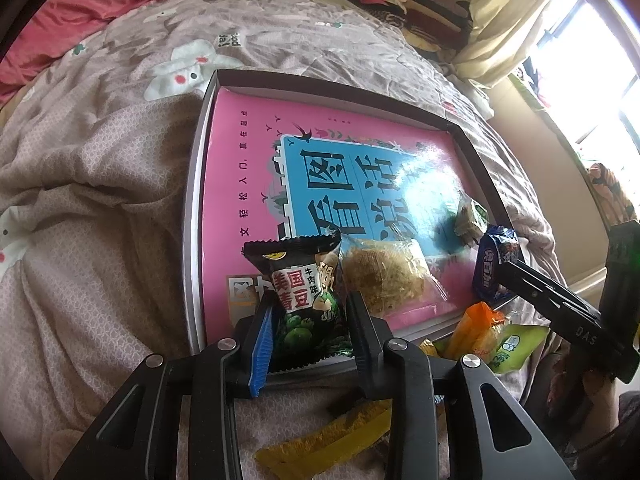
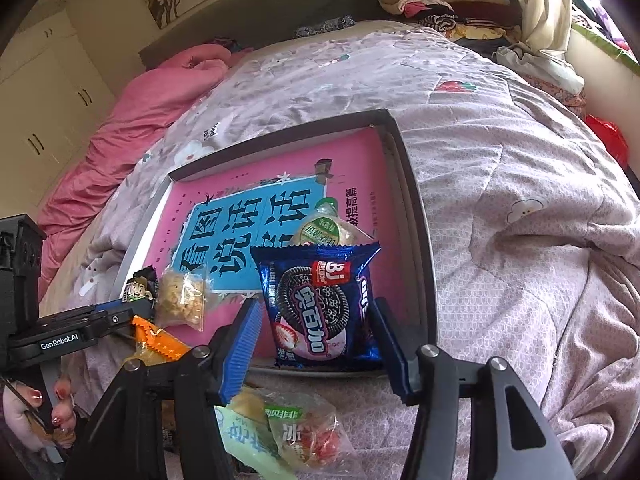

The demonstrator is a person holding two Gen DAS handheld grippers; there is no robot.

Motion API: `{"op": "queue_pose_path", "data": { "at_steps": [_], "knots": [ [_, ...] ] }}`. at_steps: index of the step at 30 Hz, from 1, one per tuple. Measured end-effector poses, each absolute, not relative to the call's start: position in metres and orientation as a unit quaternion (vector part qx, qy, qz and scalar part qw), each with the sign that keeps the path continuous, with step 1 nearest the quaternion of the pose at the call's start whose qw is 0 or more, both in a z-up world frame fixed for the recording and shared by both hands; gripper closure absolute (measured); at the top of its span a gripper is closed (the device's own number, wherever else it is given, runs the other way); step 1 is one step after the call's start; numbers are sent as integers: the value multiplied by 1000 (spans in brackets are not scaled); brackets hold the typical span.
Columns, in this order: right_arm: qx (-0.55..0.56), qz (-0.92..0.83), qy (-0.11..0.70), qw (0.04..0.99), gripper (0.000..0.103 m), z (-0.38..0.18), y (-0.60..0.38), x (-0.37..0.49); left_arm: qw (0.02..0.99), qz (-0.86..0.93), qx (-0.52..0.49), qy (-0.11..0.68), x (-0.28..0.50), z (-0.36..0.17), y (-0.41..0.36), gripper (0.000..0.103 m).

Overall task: Organize snacks
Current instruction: 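Lower both bags into the pink tray and open both grippers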

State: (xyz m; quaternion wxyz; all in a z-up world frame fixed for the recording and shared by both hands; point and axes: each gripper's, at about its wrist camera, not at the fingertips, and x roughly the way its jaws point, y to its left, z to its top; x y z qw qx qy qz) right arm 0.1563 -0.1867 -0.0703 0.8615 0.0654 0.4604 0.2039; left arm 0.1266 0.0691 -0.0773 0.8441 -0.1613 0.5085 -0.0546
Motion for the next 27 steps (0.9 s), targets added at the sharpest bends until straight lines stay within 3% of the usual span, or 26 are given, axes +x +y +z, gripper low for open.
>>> {"op": "queue_pose_path", "data": {
  "at_steps": [12, 27],
  "knots": [
    [64, 201, 458, 863, 46, -68, -188, 151, 845, -57, -161, 507, 125, -73, 70, 61],
    [59, 195, 447, 871, 44, -60, -190, 147, 849, -55, -157, 502, 123, -66, 72, 43]
  ]
}}
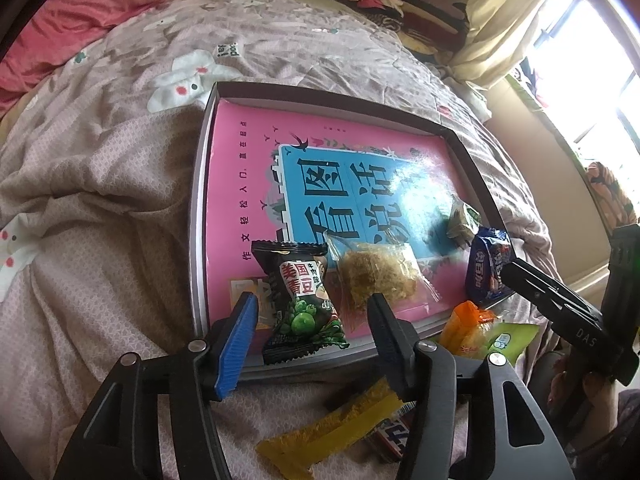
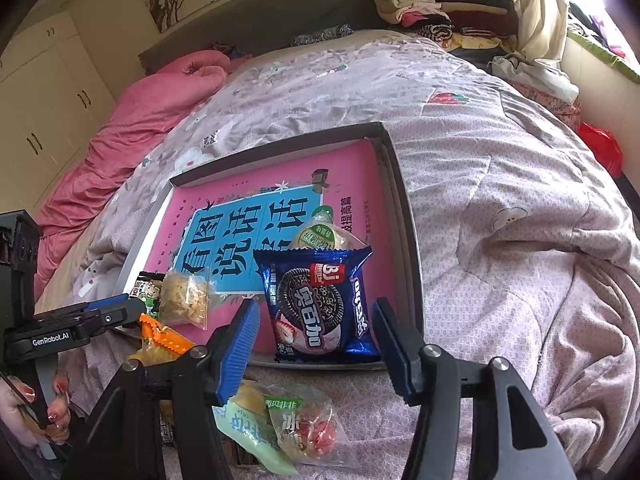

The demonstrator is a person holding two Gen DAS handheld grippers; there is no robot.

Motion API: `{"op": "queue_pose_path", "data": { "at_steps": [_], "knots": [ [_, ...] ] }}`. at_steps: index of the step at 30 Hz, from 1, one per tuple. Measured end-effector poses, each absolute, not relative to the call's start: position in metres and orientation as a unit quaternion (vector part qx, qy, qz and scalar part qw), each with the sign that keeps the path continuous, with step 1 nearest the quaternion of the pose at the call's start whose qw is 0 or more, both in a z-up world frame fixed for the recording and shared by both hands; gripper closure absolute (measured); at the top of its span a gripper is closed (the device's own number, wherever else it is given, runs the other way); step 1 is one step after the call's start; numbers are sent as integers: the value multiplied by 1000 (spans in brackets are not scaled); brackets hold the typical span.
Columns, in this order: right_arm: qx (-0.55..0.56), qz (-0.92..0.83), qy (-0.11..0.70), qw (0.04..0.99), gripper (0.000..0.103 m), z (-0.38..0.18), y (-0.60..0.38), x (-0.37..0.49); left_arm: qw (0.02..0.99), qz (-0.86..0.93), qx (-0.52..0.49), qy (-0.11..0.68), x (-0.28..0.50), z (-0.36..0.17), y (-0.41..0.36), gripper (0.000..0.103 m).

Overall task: Organize snacks
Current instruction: 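Lower both bags into the pink tray and open both grippers, then withdraw both open grippers from the tray back toward the snack pile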

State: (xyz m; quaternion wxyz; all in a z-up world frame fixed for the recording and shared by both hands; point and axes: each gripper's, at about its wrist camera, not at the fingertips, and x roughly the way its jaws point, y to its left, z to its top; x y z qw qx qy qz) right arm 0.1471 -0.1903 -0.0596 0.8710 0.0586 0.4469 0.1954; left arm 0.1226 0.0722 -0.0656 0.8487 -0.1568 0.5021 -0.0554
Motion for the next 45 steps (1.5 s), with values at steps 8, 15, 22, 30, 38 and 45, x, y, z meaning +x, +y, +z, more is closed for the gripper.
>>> {"op": "queue_pose_path", "data": {
  "at_steps": [8, 15, 22, 30, 38, 45],
  "knots": [
    [57, 196, 431, 879, 43, -53, -191, 143, 855, -61, -151, 493, 120, -55, 70, 38],
    [56, 200, 410, 888, 38, -42, -195, 138, 860, -69, -150, 483, 115, -45, 68, 26],
    [59, 200, 396, 894, 38, -33, -198, 135, 867, -70, -148, 470, 110, -34, 67, 25],
    [59, 196, 382, 901, 35, -23, -205, 129, 874, -65, -151, 458, 103, -25, 71, 25],
    [56, 198, 378, 902, 35, -20, -206, 122, 878, -66, -145, 452, 97, -18, 71, 25],
    [54, 203, 375, 903, 34, -18, -206, 116, 879, -69, -135, 452, 90, -16, 70, 25]
  ]
}}
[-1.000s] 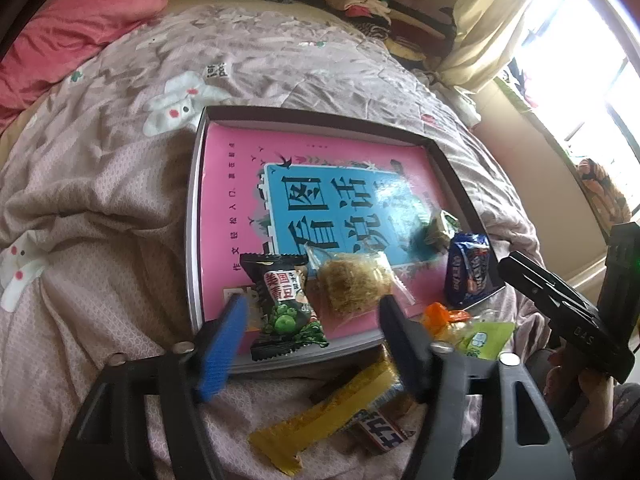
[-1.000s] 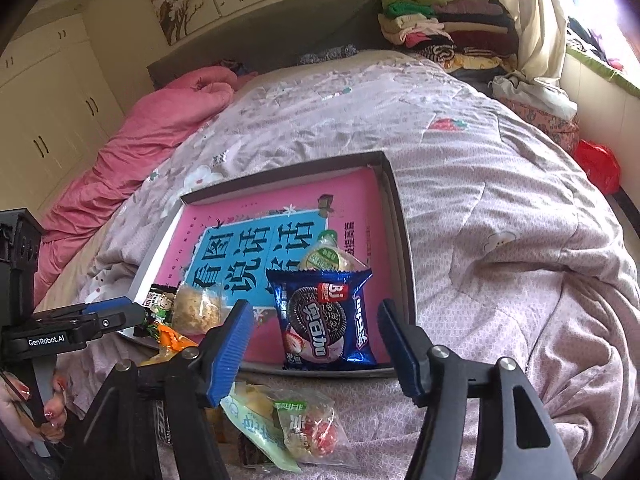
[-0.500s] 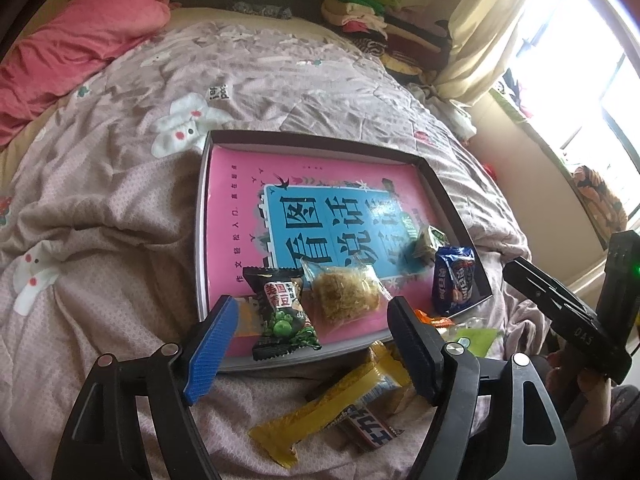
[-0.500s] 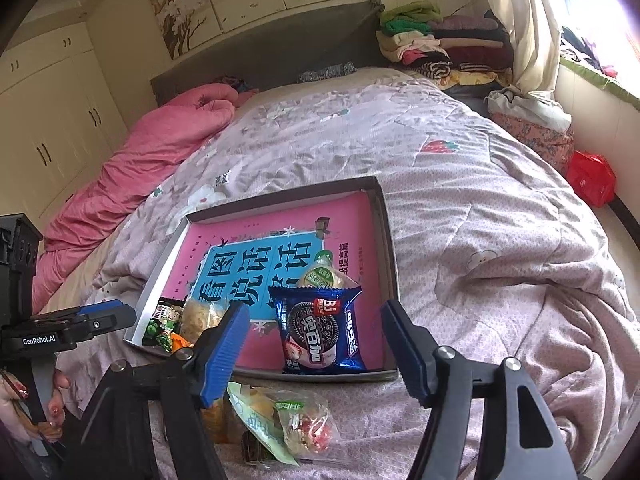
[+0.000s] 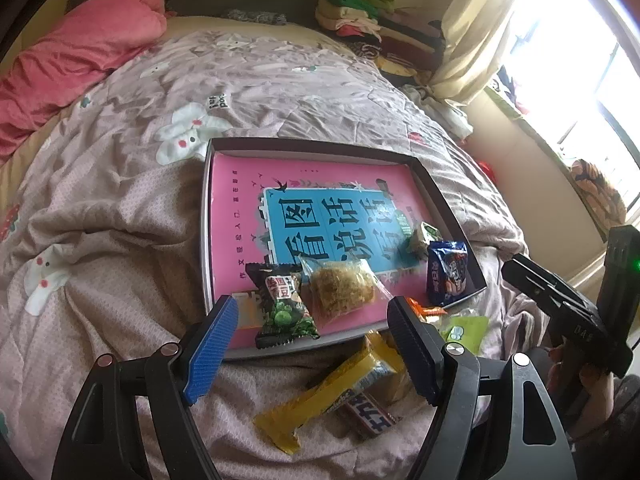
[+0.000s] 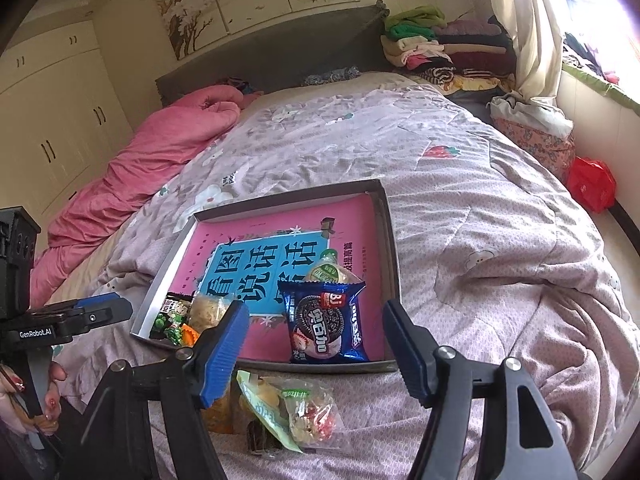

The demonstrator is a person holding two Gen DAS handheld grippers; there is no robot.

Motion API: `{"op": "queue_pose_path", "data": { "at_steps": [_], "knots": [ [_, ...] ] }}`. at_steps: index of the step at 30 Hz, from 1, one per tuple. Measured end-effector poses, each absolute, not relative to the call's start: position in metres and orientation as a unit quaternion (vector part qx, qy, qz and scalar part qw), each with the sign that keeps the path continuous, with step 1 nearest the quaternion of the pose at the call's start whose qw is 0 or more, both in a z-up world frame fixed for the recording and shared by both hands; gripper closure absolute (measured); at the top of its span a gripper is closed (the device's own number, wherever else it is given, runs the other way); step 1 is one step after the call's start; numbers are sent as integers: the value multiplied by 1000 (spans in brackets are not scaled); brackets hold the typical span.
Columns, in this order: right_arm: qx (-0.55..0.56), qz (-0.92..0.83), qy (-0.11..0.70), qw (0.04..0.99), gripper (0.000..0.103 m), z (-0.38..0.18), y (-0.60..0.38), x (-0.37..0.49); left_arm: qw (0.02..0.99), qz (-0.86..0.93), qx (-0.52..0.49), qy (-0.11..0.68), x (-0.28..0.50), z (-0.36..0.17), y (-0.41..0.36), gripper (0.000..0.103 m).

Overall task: Organize snacks
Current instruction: 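Withdraw both open grippers from the tray back toward the snack pile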

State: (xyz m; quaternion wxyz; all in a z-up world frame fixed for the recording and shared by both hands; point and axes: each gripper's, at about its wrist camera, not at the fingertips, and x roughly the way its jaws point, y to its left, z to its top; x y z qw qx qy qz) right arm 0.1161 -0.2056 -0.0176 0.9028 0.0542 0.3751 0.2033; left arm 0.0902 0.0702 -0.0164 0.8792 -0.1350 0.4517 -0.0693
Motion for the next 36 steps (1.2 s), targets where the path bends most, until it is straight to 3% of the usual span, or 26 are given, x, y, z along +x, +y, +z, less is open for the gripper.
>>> {"op": "queue_pose_path", "data": {
  "at_steps": [36],
  "knots": [
    [39, 212, 382, 899, 34, -20, -208, 85, 875, -88, -95, 467, 59, -22, 55, 25]
  ]
}}
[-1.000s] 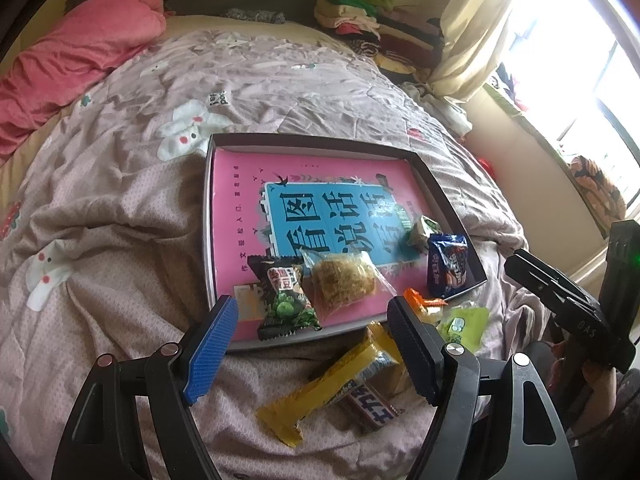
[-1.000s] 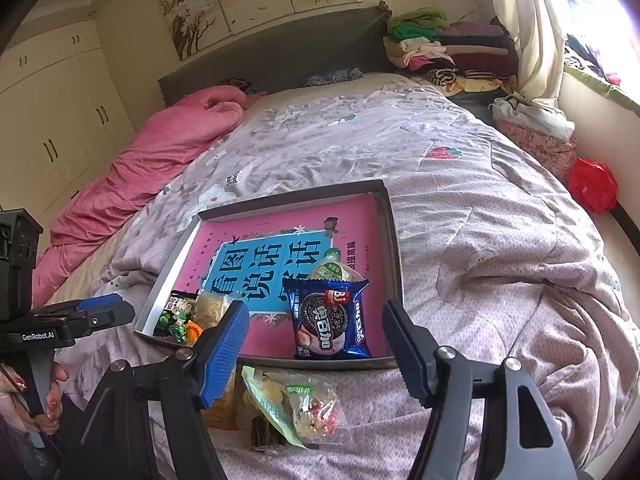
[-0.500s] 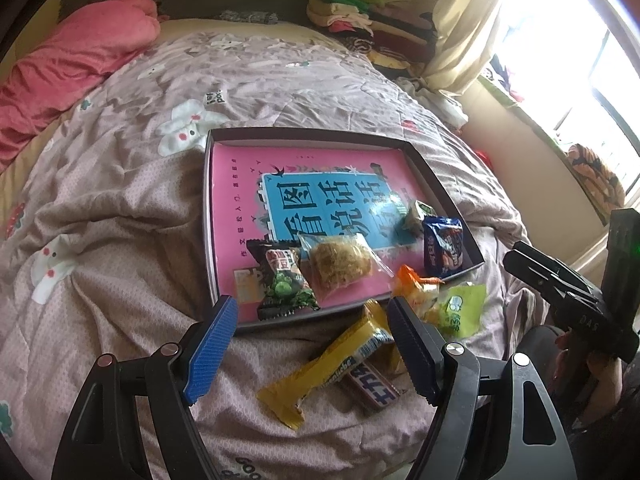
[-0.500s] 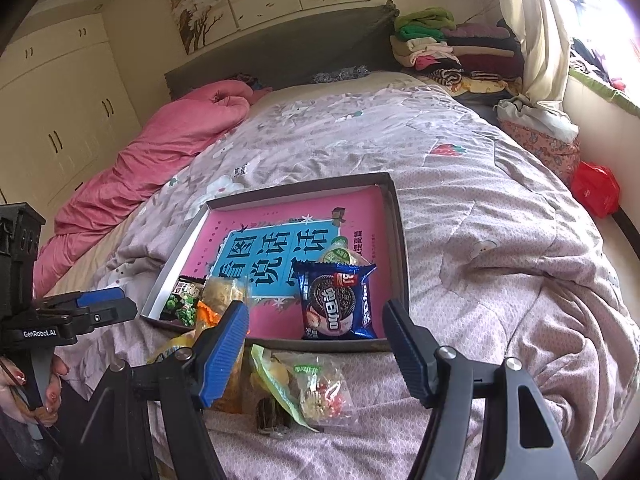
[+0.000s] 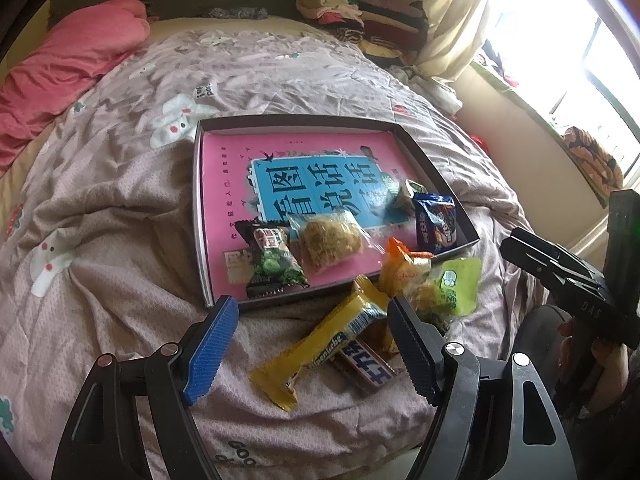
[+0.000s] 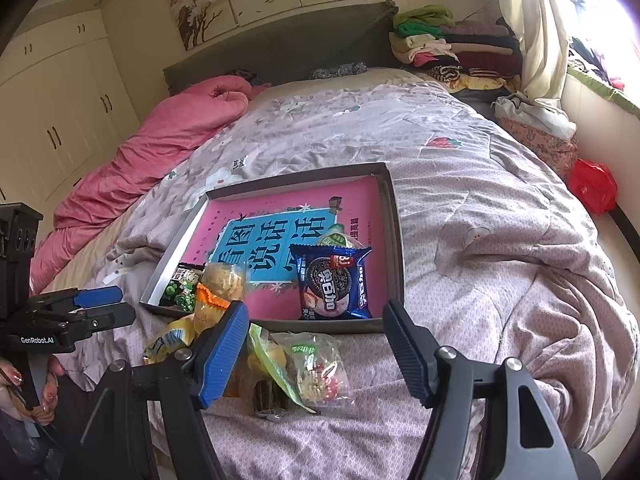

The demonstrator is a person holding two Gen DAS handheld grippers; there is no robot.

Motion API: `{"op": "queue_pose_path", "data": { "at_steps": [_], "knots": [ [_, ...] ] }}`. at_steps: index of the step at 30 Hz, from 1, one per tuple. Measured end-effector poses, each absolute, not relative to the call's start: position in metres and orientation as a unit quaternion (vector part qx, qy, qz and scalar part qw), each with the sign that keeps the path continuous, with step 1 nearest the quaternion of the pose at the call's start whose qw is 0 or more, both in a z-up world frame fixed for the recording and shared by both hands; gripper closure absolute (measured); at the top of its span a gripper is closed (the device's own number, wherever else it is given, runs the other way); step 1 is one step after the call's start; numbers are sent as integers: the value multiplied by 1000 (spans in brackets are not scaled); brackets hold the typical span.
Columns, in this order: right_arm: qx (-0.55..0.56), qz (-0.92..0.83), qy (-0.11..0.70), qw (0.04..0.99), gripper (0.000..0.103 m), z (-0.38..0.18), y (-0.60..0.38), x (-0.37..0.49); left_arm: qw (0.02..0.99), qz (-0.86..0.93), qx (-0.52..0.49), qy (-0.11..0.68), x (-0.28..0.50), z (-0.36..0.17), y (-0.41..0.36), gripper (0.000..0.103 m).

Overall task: Organize snacks
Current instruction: 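Withdraw both open grippers from the tray back toward the snack pile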

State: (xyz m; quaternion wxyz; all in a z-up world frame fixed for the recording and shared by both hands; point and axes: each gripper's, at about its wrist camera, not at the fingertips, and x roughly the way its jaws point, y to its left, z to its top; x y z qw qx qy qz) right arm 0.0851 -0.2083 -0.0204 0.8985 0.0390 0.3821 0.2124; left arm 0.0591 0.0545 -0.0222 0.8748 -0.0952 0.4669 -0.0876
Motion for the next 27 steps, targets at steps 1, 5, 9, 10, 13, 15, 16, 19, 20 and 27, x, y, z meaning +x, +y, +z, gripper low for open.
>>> {"op": "queue_pose_path", "data": {
  "at_steps": [1, 5, 9, 10, 13, 15, 16, 19, 20, 27],
  "knots": [
    [38, 213, 382, 898, 34, -21, -208, 84, 874, -88, -95, 468, 59, -23, 54, 25],
    [35, 216, 384, 897, 34, -21, -207, 82, 871, -89, -93, 473, 58, -26, 53, 25],
    [37, 207, 388, 897, 34, -23, -210, 83, 868, -90, -92, 480, 57, -30, 53, 25],
    [40, 201, 390, 898, 34, -24, -212, 84, 867, -90, -92, 481, 57, -31, 53, 25],
    [41, 189, 397, 897, 34, -29, -218, 85, 864, -91, -94, 487, 58, -35, 53, 25],
    [39, 182, 405, 895, 34, -33, -220, 86, 862, -91, -94, 490, 58, -38, 53, 25],
    [39, 180, 410, 893, 34, -37, -221, 87, 861, -91, -93, 492, 58, -40, 53, 25],
    [38, 179, 422, 888, 34, -45, -222, 89, 857, -90, -92, 499, 59, -46, 53, 25],
    [39, 179, 425, 886, 34, -47, -222, 90, 855, -91, -94, 502, 59, -48, 53, 25],
    [31, 195, 451, 870, 34, -66, -214, 92, 849, -93, -98, 511, 61, -56, 53, 25]
  ]
}}
